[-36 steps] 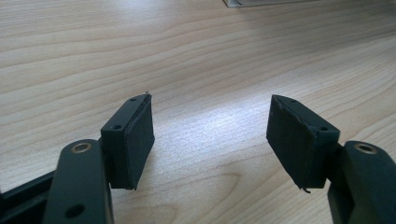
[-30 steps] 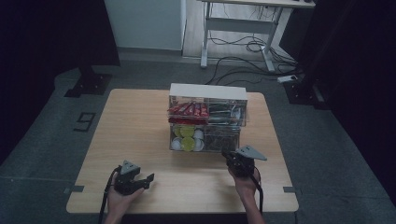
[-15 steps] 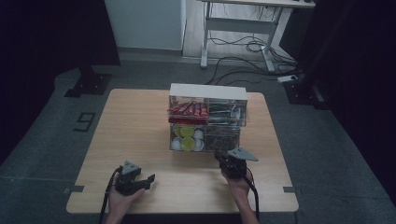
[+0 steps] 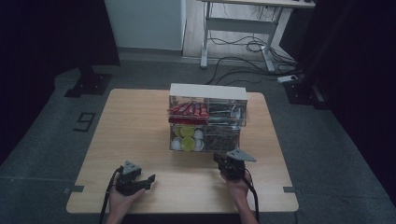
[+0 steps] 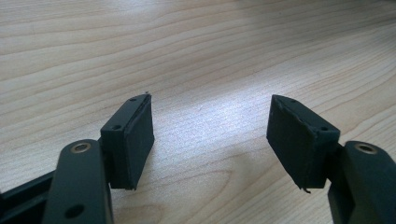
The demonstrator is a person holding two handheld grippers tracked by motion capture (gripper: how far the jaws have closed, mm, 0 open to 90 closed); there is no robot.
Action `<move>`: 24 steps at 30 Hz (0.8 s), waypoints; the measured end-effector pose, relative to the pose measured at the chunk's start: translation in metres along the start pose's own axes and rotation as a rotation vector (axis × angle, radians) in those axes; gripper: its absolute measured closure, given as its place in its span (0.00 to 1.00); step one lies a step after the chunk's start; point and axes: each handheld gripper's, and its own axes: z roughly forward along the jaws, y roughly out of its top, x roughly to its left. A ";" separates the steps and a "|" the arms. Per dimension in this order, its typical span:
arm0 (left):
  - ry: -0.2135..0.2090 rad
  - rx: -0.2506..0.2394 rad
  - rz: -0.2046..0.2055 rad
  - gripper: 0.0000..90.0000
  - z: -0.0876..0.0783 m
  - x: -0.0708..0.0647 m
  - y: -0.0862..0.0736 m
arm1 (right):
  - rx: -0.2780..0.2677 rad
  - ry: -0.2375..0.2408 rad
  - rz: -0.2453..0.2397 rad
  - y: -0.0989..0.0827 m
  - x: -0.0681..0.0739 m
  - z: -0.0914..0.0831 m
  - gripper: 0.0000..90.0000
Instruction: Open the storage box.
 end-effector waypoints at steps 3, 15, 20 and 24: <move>0.001 -0.001 -0.003 0.36 0.000 0.000 0.000 | 0.007 -0.008 -0.001 -0.001 0.000 0.001 0.99; 0.004 0.002 0.000 0.36 0.001 0.000 0.000 | 0.000 -0.013 0.013 -0.002 -0.004 0.000 0.99; 0.004 0.001 0.001 0.36 0.000 0.000 0.000 | -0.003 -0.014 0.008 -0.002 -0.004 -0.001 0.99; 0.004 0.001 0.001 0.36 0.000 0.000 0.000 | -0.004 -0.014 0.007 -0.002 -0.004 -0.001 0.99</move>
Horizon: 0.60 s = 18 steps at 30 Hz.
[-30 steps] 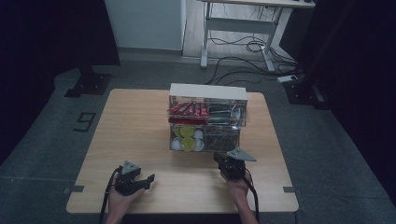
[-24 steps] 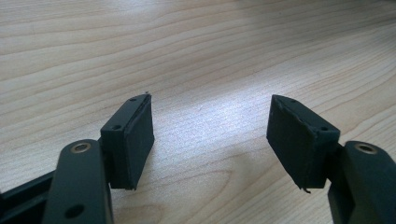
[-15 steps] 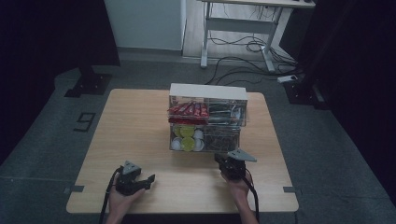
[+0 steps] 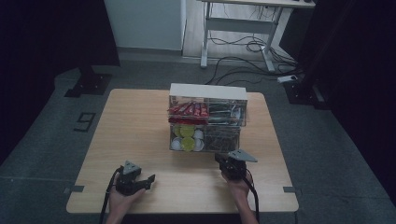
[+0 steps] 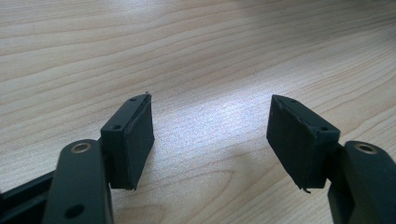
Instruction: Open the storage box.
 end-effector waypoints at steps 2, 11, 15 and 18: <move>0.000 0.000 0.000 0.36 0.000 0.000 0.000 | -0.002 -0.002 -0.002 0.000 0.000 0.000 0.99; -0.006 0.010 0.002 0.36 0.001 -0.001 0.000 | -0.053 -0.026 0.020 0.007 -0.007 -0.012 0.99; -0.004 0.009 0.003 0.36 0.002 -0.002 0.000 | -0.057 -0.022 0.026 0.008 -0.009 -0.014 0.99; -0.004 0.010 0.003 0.36 0.001 -0.001 0.000 | -0.061 -0.022 0.024 0.009 -0.009 -0.014 0.99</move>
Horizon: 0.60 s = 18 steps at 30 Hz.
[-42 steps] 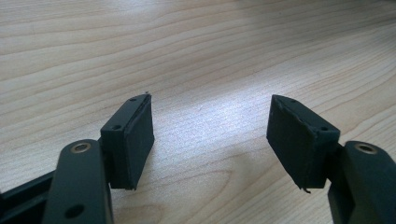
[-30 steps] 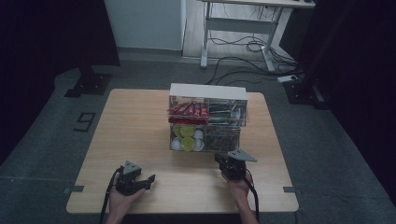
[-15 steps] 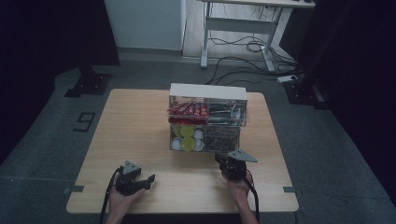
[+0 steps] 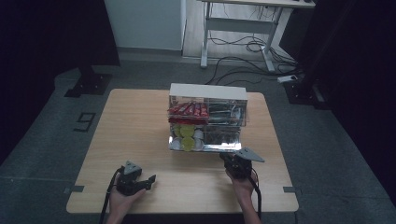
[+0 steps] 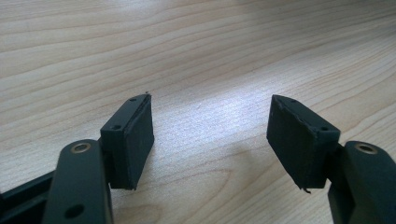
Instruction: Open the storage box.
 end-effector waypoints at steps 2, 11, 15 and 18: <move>0.000 -0.001 -0.001 0.36 0.000 0.001 0.000 | -0.003 0.002 0.001 0.001 0.000 0.000 0.99; -0.003 -0.003 -0.001 0.35 -0.001 0.000 0.000 | -0.024 0.006 0.002 0.006 0.001 -0.004 0.99; 0.000 -0.010 -0.003 0.35 -0.003 0.001 0.001 | -0.038 0.015 0.015 0.009 0.000 -0.006 0.99; 0.001 -0.014 -0.006 0.35 -0.004 0.001 0.001 | -0.041 0.016 0.016 0.010 0.000 -0.006 0.99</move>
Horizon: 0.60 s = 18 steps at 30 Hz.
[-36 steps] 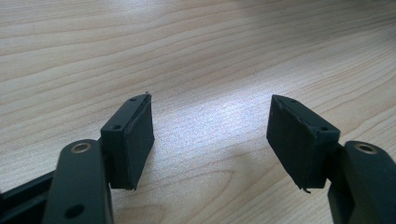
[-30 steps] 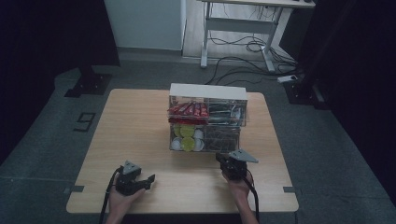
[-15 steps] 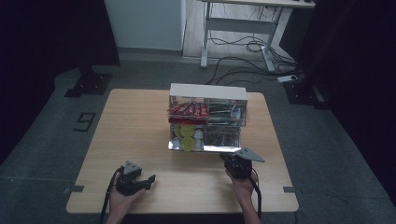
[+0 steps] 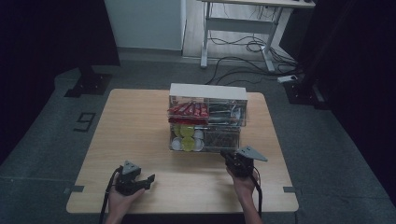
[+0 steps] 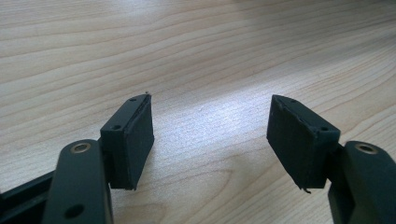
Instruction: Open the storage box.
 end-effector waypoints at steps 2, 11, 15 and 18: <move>0.000 0.000 0.000 0.35 0.000 0.000 0.000 | -0.004 -0.001 -0.001 0.001 0.000 0.000 0.99; -0.001 0.003 0.003 0.35 0.000 0.000 0.000 | -0.027 0.004 -0.001 0.009 -0.001 -0.002 0.99; 0.004 -0.002 -0.001 0.35 -0.002 0.000 0.001 | -0.037 0.005 0.004 0.013 -0.002 -0.002 0.99; 0.002 -0.004 -0.004 0.35 -0.002 0.001 0.001 | -0.042 0.005 0.007 0.015 -0.002 -0.002 0.99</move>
